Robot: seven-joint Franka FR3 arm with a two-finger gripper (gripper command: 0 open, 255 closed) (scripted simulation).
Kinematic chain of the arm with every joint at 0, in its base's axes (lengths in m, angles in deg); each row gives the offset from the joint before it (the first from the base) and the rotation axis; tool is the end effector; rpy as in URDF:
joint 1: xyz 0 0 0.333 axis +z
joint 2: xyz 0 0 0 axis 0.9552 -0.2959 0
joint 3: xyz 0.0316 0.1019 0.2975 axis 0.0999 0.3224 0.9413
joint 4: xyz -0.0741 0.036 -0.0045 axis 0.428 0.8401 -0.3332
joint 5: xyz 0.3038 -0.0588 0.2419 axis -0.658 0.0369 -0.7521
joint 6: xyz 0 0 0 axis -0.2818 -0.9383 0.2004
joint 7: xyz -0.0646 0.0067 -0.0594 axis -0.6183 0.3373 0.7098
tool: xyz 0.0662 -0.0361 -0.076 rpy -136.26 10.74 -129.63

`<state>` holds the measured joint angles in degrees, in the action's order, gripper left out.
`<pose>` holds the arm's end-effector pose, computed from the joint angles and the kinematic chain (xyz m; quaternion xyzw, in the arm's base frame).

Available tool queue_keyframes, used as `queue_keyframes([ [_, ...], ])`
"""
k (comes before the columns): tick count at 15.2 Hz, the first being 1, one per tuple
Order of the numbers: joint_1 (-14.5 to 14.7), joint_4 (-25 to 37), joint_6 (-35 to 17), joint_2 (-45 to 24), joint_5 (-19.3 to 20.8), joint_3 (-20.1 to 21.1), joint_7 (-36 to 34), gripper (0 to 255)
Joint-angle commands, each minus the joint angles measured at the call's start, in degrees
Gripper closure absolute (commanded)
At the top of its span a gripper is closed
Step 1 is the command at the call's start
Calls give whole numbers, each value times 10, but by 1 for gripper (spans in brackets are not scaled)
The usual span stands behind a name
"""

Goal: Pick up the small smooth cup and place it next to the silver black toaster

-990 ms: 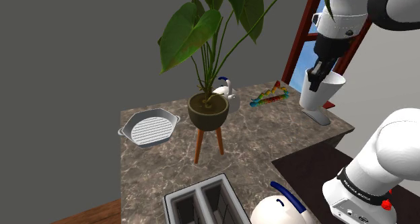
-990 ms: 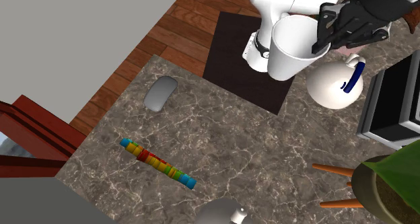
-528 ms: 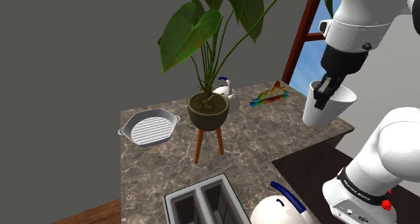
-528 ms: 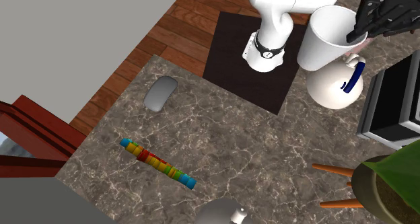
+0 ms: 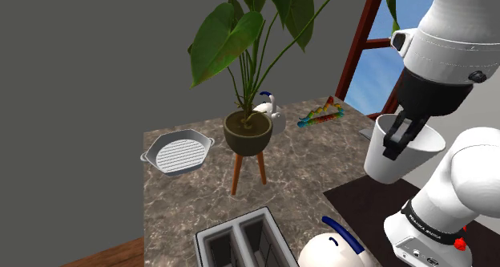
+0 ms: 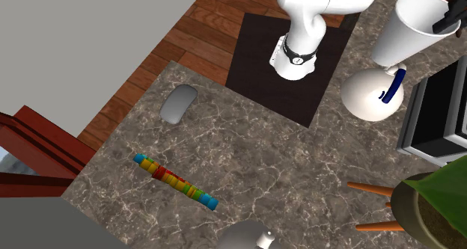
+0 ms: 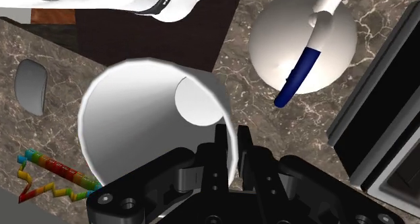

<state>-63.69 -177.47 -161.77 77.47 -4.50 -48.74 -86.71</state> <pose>0.1468 0.2493 0.5574 0.9951 0.0031 -0.0052 0.0982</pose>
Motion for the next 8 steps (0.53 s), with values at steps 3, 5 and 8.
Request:
queue_keyframes([
  [3, 6, 36, 13, -10, -48, 56, -57, 255],
  [5, 3, 59, 17, -20, -68, 84, -85, 255],
  [8, -5, 98, 21, -38, -97, 127, -126, 255],
])
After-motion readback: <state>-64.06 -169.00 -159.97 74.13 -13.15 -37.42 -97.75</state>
